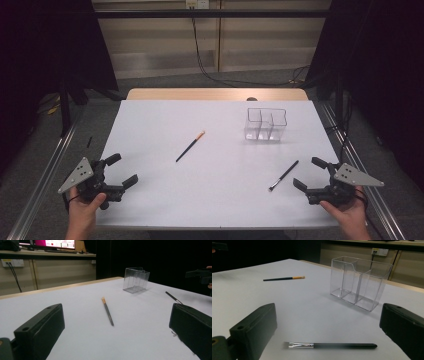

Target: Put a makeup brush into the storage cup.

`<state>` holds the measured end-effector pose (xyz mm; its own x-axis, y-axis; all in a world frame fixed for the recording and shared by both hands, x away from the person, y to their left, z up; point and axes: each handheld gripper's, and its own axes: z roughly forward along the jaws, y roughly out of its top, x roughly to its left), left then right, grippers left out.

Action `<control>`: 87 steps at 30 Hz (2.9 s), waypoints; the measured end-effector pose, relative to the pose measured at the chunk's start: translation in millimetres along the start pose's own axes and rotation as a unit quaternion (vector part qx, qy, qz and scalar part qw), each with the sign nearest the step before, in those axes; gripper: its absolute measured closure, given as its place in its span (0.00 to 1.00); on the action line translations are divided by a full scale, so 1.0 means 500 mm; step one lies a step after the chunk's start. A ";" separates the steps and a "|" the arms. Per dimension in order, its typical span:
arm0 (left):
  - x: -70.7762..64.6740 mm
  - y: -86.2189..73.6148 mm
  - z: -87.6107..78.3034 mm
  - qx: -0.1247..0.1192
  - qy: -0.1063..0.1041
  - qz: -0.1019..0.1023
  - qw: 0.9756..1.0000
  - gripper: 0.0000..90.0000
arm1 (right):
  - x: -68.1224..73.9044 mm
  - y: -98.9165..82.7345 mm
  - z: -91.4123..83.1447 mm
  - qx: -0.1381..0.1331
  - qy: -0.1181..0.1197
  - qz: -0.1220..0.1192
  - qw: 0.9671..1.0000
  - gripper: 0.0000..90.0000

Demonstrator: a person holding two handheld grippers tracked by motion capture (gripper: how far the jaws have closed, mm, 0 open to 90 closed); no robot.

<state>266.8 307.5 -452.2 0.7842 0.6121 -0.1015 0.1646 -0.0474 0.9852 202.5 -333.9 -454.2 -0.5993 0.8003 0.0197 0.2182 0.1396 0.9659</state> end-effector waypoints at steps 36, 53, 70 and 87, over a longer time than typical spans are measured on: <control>-0.013 0.044 0.071 -0.001 -0.024 0.017 1.000 0.00 | 0.010 0.002 0.001 -0.003 0.008 -0.005 1.000 0.01; -0.022 0.060 0.147 0.004 -0.066 0.031 0.997 0.00 | 0.017 -0.001 -0.012 -0.002 0.007 -0.004 1.000 0.01; -0.028 0.072 0.228 0.005 -0.081 0.033 0.996 0.00 | 0.017 0.000 -0.013 -0.004 0.007 -0.006 1.000 0.01; -0.022 0.080 0.286 -0.001 -0.068 0.032 0.997 0.00 | 0.021 0.011 -0.001 -0.010 0.022 -0.018 1.000 0.01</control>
<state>350.3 185.8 -431.5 0.8673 0.4946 -0.0567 0.1111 -0.0814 0.9905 197.1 -324.7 -448.4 -0.6395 0.7688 -0.0040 0.1811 0.1557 0.9711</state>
